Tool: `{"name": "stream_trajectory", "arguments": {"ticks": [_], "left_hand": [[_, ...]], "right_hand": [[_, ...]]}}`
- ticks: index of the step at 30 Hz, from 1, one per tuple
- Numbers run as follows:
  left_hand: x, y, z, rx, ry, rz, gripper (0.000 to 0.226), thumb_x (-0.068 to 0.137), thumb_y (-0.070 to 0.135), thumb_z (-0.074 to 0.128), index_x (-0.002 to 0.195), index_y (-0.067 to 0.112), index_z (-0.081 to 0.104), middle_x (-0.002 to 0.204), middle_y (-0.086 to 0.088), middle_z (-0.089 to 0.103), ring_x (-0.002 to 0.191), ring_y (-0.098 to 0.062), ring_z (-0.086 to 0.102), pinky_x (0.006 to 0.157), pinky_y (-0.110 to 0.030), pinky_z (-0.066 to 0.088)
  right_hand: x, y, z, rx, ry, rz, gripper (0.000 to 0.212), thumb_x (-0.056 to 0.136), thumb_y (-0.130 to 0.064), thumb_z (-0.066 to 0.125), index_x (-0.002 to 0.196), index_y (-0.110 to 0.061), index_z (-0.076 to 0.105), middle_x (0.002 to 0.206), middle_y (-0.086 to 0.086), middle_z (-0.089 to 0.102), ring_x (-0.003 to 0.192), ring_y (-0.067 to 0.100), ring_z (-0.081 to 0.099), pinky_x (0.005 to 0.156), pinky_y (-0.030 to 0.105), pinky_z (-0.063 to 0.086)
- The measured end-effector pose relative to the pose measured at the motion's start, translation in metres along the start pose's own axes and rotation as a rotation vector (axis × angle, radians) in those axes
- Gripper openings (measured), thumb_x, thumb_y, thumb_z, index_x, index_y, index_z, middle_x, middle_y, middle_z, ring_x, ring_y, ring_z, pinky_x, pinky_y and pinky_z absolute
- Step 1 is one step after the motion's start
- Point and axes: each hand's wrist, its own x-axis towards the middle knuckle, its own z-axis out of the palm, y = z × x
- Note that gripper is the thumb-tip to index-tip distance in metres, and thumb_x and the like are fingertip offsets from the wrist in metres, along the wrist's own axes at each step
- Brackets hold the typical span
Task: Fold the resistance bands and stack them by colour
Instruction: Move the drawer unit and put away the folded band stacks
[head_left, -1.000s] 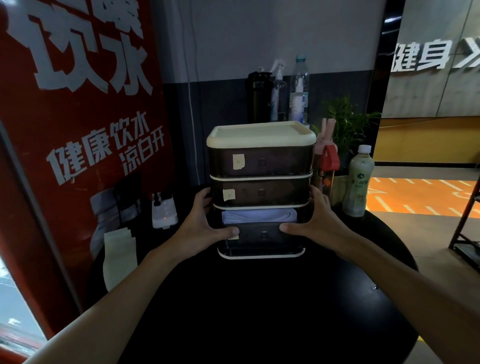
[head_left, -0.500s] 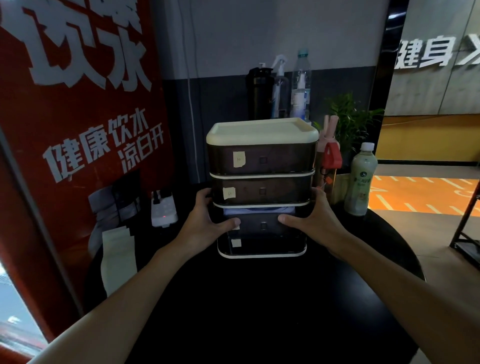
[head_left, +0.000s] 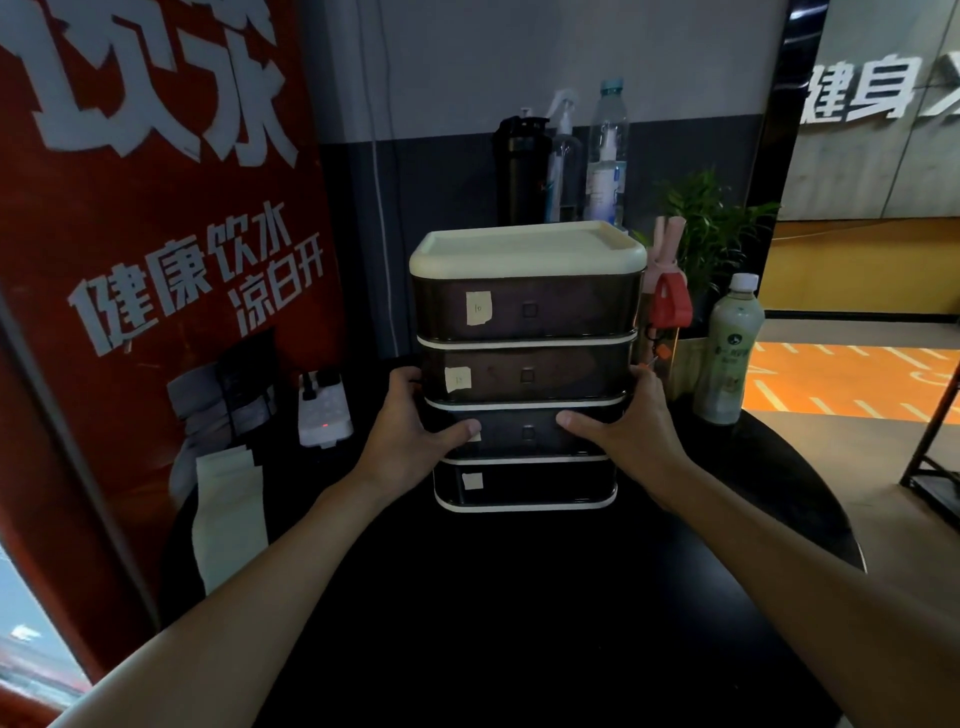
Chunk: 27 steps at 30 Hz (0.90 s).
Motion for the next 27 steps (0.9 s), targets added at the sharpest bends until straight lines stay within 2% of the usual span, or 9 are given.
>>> {"name": "stream_trajectory", "arguments": {"ticks": [3, 6, 12, 15, 17, 20, 23, 27], "left_hand": [[0.002, -0.001, 0.002, -0.002, 0.005, 0.008, 0.068, 0.076, 0.019, 0.084, 0.123, 0.021, 0.036, 0.108, 0.024, 0.049, 0.096, 0.015, 0.049, 0.08, -0.005, 0.04], [0.002, -0.003, 0.003, -0.013, 0.006, 0.012, 0.066, 0.077, 0.019, 0.084, 0.122, 0.023, 0.036, 0.109, 0.025, 0.048, 0.098, 0.014, 0.048, 0.077, -0.003, 0.04], [0.002, -0.003, 0.004, -0.026, 0.01, 0.022, 0.066, 0.077, 0.019, 0.084, 0.122, 0.023, 0.035, 0.11, 0.024, 0.048, 0.098, 0.015, 0.049, 0.077, 0.002, 0.039], [-0.001, -0.002, 0.003, -0.026, -0.011, 0.026, 0.069, 0.078, 0.022, 0.083, 0.128, 0.021, 0.035, 0.113, 0.021, 0.049, 0.104, 0.005, 0.051, 0.084, -0.005, 0.04], [-0.004, -0.005, -0.001, -0.014, -0.028, 0.017, 0.072, 0.079, 0.023, 0.082, 0.133, 0.02, 0.035, 0.117, 0.014, 0.05, 0.108, -0.003, 0.053, 0.09, -0.016, 0.045], [-0.015, -0.011, -0.012, 0.016, -0.036, -0.009, 0.07, 0.084, 0.018, 0.077, 0.139, 0.02, 0.033, 0.122, 0.004, 0.049, 0.108, -0.009, 0.054, 0.083, -0.019, 0.046], [-0.03, -0.018, -0.032, 0.069, -0.042, -0.002, 0.052, 0.088, 0.016, 0.071, 0.131, 0.023, 0.042, 0.113, 0.004, 0.055, 0.105, -0.008, 0.055, 0.082, -0.017, 0.043], [-0.048, -0.032, -0.082, 0.077, -0.108, -0.023, 0.026, 0.094, 0.002, 0.06, 0.11, 0.022, 0.057, 0.105, -0.001, 0.058, 0.1, -0.012, 0.058, 0.095, -0.028, 0.045]], "right_hand": [[0.002, 0.001, 0.004, 0.005, 0.039, -0.002, 0.084, 0.059, -0.038, 0.091, 0.124, -0.018, 0.042, 0.126, -0.001, 0.046, 0.119, 0.018, 0.048, 0.104, 0.037, 0.043], [0.003, 0.003, 0.005, 0.017, 0.051, 0.003, 0.081, 0.057, -0.038, 0.092, 0.118, -0.023, 0.041, 0.125, 0.0, 0.05, 0.119, 0.02, 0.05, 0.103, 0.039, 0.044], [0.001, 0.005, 0.006, 0.01, 0.054, 0.024, 0.09, 0.056, -0.043, 0.091, 0.126, -0.018, 0.041, 0.129, 0.001, 0.049, 0.121, 0.02, 0.049, 0.105, 0.044, 0.044], [-0.004, 0.003, 0.007, -0.04, 0.043, 0.057, 0.097, 0.059, -0.046, 0.089, 0.135, -0.016, 0.037, 0.137, 0.003, 0.037, 0.129, 0.022, 0.041, 0.11, 0.046, 0.038], [-0.013, 0.001, 0.007, -0.101, 0.072, 0.082, 0.103, 0.061, -0.049, 0.087, 0.14, -0.017, 0.029, 0.141, 0.004, 0.027, 0.133, 0.025, 0.035, 0.112, 0.05, 0.035], [-0.035, -0.008, 0.01, -0.112, 0.157, 0.037, 0.092, 0.067, -0.044, 0.085, 0.137, -0.019, 0.03, 0.136, 0.003, 0.029, 0.127, 0.023, 0.038, 0.11, 0.05, 0.036], [-0.056, -0.021, 0.022, -0.069, 0.155, -0.052, 0.07, 0.074, -0.033, 0.082, 0.126, -0.018, 0.038, 0.117, -0.001, 0.04, 0.104, 0.015, 0.045, 0.097, 0.039, 0.044], [-0.084, -0.048, 0.056, 0.075, -0.122, -0.063, 0.045, 0.082, -0.023, 0.077, 0.111, -0.021, 0.043, 0.092, 0.002, 0.052, 0.078, 0.002, 0.051, 0.072, 0.013, 0.043]]}}
